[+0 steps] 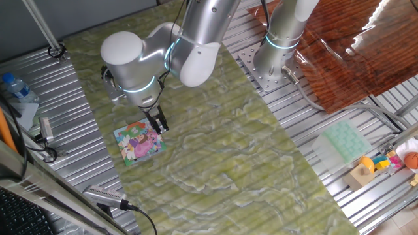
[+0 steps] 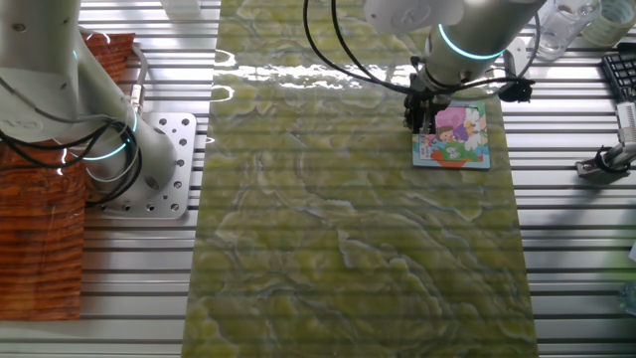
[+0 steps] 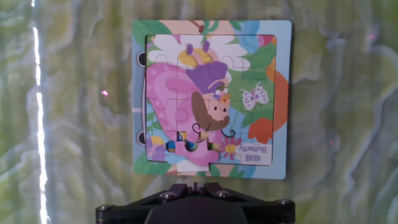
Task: Assemble one piece of a puzzle
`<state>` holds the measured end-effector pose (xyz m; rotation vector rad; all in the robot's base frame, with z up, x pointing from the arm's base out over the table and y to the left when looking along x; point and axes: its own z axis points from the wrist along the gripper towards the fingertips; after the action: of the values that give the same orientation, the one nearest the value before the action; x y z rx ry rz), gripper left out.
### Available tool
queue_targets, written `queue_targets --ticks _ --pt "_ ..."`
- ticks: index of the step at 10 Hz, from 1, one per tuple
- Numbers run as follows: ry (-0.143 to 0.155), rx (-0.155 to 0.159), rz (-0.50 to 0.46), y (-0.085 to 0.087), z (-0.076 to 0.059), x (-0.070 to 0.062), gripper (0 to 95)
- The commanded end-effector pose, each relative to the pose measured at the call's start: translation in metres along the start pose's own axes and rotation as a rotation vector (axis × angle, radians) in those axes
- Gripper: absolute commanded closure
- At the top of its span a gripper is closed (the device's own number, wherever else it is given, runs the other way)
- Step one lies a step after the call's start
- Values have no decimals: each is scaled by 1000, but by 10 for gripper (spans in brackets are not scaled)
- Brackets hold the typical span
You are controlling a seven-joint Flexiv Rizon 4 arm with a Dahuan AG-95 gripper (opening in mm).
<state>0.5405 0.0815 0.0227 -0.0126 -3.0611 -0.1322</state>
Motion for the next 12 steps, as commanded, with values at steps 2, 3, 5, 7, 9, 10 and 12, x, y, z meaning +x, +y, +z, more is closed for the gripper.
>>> queue_targets --ticks 2,3,5,7,9,10,12 --pt "-6 2 5 3 3 0 950" --pt "0 1 3 3 4 -1 950" --pt "-3 0 1 3 6 -1 950" --pt "-3 0 -2 3 6 -1 950" --pt "-2 -2 -5 3 7 -2 950" --pt "-2 -4 -10 4 7 -2 950" --pt "-3 -4 -10 5 8 -3 950"
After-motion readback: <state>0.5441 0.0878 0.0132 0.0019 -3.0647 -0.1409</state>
